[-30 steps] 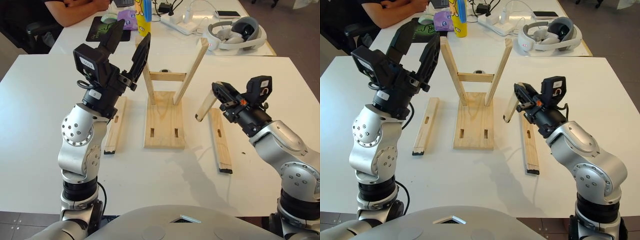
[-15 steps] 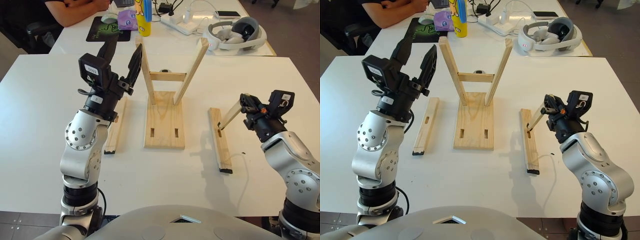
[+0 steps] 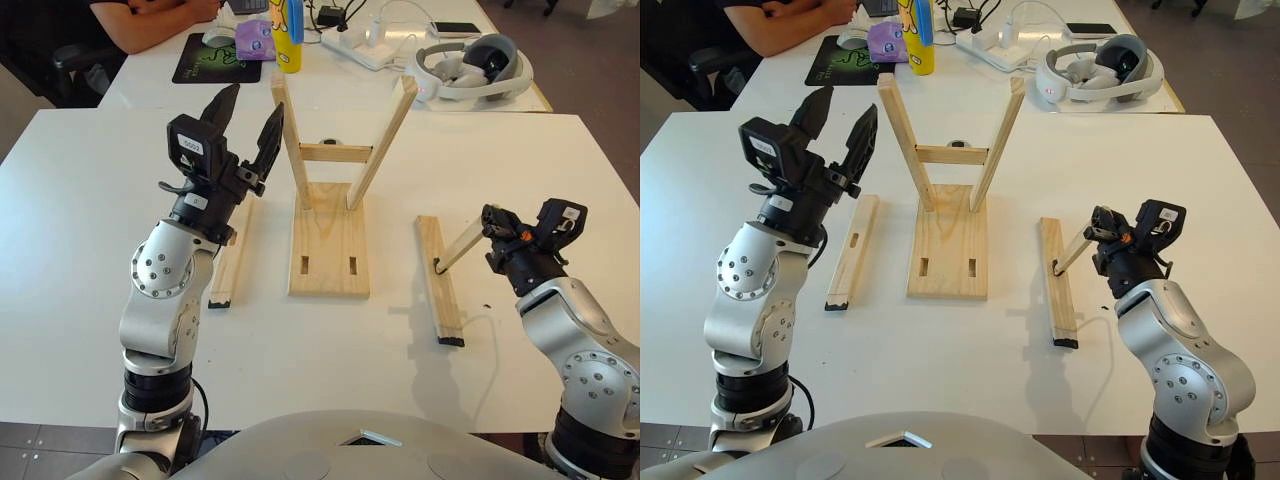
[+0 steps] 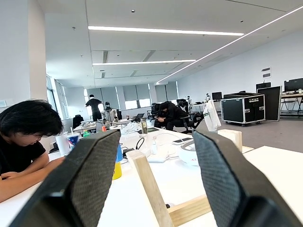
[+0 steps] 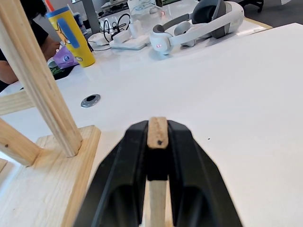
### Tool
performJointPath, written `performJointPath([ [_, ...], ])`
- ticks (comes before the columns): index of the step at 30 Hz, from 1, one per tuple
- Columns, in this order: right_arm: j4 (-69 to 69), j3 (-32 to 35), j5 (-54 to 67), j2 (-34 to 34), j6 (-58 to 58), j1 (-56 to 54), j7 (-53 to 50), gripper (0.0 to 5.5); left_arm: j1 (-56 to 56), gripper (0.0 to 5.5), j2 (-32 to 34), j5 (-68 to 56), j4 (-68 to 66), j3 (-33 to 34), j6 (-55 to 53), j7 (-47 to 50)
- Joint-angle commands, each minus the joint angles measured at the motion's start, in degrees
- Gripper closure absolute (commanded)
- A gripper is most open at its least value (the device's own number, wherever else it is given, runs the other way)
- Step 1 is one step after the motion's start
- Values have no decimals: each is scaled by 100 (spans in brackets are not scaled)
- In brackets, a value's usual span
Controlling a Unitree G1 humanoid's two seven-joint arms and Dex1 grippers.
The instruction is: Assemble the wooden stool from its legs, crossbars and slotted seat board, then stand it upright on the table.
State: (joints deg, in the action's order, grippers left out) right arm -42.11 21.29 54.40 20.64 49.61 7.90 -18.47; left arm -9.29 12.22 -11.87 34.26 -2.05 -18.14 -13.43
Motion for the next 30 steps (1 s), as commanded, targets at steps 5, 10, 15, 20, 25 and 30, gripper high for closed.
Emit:
performJointPath([
  [5, -152, -379, -702, -130, -359, 224, 211, 506, -218, 268, 83, -74, -137, -15, -66, -211],
  [10, 107, -846, -1560, -251, -1001, 671, 717, 506, -320, 268, 106, -105, -215, -24, -95, -306],
  [15, 577, -1359, -2564, -267, -2103, 996, 1420, 506, -357, 268, 124, -123, -258, -41, -113, -377],
  [20, 1197, -1640, -3213, -490, -3465, 1899, 2205, 506, -421, 268, 161, -168, -278, -54, -143, -461],
  [25, 1513, -1707, -3534, -719, -4179, 2398, 2446, 506, -469, 268, 205, -225, -294, -36, -195, -529],
  [30, 1521, -1776, -3597, -604, -3919, 2005, 2519, 507, -420, 268, 186, -187, -257, -48, -222, -486],
])
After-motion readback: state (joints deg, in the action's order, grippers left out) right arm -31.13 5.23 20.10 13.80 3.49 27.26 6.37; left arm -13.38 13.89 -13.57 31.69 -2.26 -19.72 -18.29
